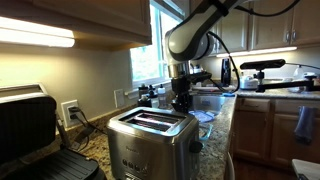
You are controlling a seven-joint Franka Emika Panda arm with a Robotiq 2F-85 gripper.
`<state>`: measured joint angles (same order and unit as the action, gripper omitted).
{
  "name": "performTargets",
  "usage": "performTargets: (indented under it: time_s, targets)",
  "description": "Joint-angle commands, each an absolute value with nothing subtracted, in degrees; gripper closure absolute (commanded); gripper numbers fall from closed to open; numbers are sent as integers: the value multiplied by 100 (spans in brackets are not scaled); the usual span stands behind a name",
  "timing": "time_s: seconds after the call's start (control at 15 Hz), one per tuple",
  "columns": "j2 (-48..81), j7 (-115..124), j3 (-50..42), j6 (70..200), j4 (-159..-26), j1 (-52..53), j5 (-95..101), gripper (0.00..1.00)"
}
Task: Pick up a slice of bread from the glass bowl and put it in the toaster.
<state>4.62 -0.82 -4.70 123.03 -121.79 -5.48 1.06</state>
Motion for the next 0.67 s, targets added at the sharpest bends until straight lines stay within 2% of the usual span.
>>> performTargets:
  time_s: [0.0, 0.6]
  targets:
    - [-399, 160, -440, 12631, -12917, -457, 263, 92]
    - [-1482, 269, -326, 13005, -13551, -491, 333, 92]
